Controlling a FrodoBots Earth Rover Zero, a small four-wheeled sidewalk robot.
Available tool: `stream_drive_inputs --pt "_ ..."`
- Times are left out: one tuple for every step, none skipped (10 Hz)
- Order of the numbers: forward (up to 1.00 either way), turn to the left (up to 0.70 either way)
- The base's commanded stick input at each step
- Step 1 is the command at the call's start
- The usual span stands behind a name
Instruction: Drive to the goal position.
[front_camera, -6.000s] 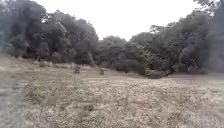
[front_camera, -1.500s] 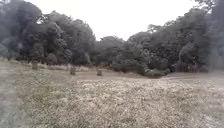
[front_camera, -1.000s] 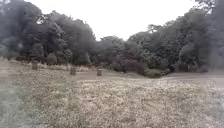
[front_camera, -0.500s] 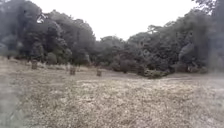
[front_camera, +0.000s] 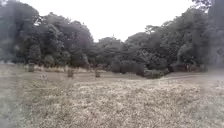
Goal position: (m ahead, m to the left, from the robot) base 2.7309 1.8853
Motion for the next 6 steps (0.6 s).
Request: stream_drive_inputs --pt "0.0 0.0" --pt "0.45 0.0" --pt "0.45 0.0" --pt "0.45 0.0" --pt "0.45 0.0" --pt "0.45 0.0"
